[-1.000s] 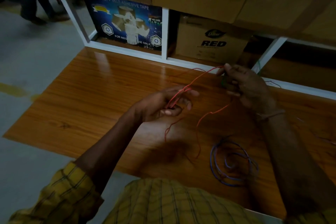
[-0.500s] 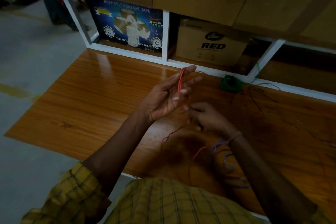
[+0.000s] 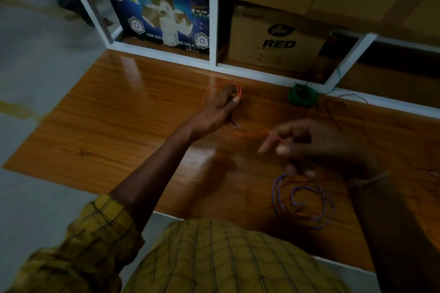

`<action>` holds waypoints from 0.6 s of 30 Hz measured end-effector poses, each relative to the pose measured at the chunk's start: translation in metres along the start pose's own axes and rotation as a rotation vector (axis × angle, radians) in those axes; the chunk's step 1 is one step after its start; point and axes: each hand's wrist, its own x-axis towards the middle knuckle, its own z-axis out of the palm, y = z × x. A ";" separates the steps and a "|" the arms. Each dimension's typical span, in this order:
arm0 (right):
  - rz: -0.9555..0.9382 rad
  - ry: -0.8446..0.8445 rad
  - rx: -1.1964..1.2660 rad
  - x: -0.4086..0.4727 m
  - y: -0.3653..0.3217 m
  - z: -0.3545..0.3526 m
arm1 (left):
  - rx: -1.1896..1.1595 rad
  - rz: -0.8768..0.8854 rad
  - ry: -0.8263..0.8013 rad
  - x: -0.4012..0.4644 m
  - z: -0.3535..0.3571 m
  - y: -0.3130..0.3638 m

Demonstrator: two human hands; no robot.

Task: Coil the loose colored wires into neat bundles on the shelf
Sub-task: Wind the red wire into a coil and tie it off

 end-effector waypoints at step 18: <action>-0.155 0.810 -0.135 0.075 0.049 -0.068 | -0.584 -0.063 -0.509 -0.030 0.012 0.006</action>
